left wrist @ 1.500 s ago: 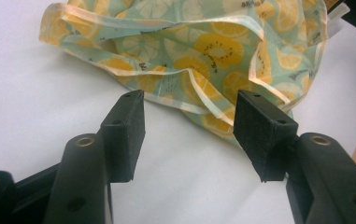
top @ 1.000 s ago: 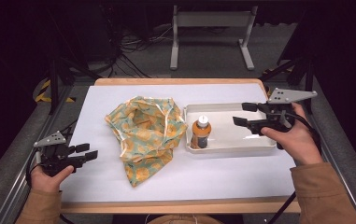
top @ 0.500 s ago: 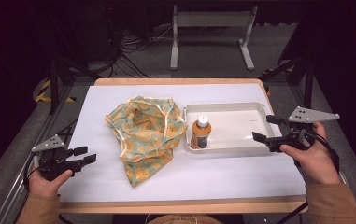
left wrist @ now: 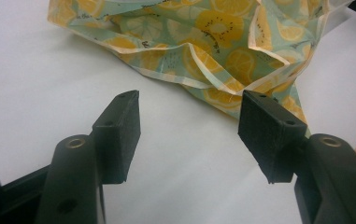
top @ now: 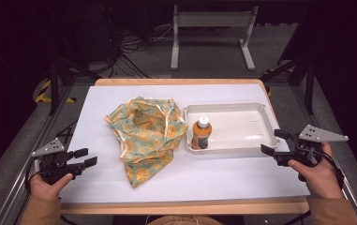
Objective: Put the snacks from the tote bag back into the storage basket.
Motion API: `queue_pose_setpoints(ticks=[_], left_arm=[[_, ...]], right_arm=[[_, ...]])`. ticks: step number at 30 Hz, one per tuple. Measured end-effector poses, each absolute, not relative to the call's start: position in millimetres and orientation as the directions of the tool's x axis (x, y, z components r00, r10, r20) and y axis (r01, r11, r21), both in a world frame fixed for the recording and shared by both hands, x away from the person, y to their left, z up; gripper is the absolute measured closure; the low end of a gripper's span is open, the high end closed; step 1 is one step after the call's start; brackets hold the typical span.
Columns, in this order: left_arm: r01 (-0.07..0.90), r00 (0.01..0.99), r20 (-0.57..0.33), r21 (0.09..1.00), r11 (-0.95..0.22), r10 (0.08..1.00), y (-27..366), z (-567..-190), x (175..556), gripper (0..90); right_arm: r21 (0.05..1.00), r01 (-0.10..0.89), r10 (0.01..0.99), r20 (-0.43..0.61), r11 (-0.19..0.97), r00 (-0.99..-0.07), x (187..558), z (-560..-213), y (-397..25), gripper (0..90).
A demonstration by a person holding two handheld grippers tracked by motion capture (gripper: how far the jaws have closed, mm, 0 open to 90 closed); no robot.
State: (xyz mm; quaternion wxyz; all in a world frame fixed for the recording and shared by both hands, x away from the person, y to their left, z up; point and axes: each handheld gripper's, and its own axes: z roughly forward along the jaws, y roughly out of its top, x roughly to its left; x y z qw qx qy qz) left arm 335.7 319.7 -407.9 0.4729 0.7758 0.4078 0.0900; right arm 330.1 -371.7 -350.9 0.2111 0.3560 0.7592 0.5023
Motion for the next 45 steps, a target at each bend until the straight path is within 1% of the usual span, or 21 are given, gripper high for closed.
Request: queue_pose_setpoints(ticks=[4, 11, 14, 15, 18, 22, 32, 41, 45], left_arm=[[0.54, 0.655, -0.235, 0.81, -0.228, 0.718, 320, -409, 335, 39.6], [0.541, 0.649, -0.236, 0.812, -0.22, 0.723, 320, -413, 334, 39.6], [0.537, 0.652, -0.226, 0.811, -0.231, 0.724, 320, -416, 336, 39.6], [0.546, 0.647, -0.242, 0.809, -0.218, 0.723, 319, -418, 336, 39.7], [0.538, 0.655, -0.236, 0.812, -0.224, 0.718, 318, -420, 337, 39.7], [0.553, 0.645, -0.247, 0.805, -0.217, 0.723, 315, -424, 339, 39.7], [0.56, 0.641, -0.253, 0.8, -0.216, 0.725, 314, -430, 341, 39.7], [0.558, 0.644, -0.246, 0.799, -0.225, 0.724, 312, -432, 343, 39.7], [0.567, 0.636, -0.251, 0.794, -0.222, 0.729, 312, -433, 343, 39.8]], right_arm=[[0.92, 0.324, 0.736, 0.062, 0.22, -0.674, 326, -361, -372, 17.3], [0.916, 0.342, 0.772, 0.061, 0.208, -0.633, 324, -382, -371, 17.6], [0.914, 0.354, 0.773, 0.075, 0.201, -0.63, 325, -390, -370, 18.9], [0.912, 0.359, 0.774, 0.077, 0.2, -0.628, 325, -392, -369, 19.2], [0.905, 0.372, 0.778, 0.078, 0.207, -0.624, 325, -398, -368, 19.4], [0.896, 0.393, 0.775, 0.097, 0.204, -0.624, 325, -407, -367, 19.4], [0.857, 0.438, 0.795, 0.058, 0.271, -0.604, 325, -426, -363, 20.2], [0.825, 0.482, 0.807, 0.055, 0.295, -0.587, 326, -437, -360, 21.3], [0.796, 0.52, 0.815, 0.06, 0.31, -0.577, 328, -439, -358, 23.7]])
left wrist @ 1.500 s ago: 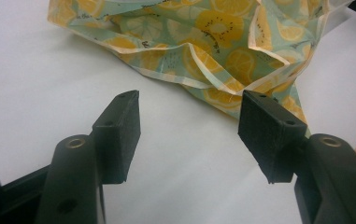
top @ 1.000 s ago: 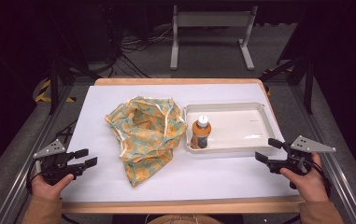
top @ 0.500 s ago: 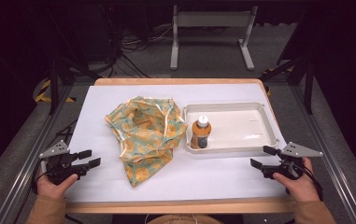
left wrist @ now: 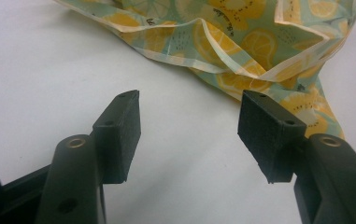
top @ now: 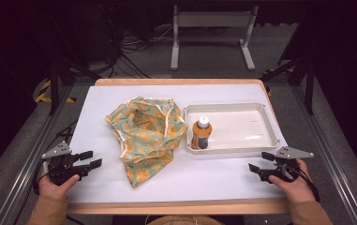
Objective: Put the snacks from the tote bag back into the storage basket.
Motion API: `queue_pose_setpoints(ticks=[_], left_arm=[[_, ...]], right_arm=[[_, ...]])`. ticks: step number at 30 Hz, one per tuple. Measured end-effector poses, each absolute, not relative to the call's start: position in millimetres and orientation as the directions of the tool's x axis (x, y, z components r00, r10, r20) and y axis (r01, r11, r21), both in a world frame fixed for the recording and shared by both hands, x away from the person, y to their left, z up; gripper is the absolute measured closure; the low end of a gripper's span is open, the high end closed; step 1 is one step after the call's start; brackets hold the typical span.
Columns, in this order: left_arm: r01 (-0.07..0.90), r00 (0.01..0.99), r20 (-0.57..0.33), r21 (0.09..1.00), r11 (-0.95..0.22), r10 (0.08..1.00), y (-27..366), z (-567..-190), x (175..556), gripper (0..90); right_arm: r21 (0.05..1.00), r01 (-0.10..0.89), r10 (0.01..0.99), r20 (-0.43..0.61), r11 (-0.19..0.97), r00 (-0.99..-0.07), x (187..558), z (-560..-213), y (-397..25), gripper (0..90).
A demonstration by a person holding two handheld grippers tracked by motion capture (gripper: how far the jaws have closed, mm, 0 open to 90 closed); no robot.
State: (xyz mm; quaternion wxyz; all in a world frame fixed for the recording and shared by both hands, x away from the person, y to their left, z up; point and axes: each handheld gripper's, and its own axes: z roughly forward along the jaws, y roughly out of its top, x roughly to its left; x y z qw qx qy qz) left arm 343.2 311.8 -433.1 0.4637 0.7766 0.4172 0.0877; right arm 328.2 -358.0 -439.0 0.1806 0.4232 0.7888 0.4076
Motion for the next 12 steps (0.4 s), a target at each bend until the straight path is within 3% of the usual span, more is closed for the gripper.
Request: queue_pose_setpoints(ticks=[12], left_arm=[[0.571, 0.635, -0.249, 0.789, -0.227, 0.731, 311.5, -433.5, 343.4, 39.8]], right_arm=[[0.794, 0.524, 0.822, 0.057, 0.307, -0.567, 329.4, -437.7, -356.3, 23.5]])
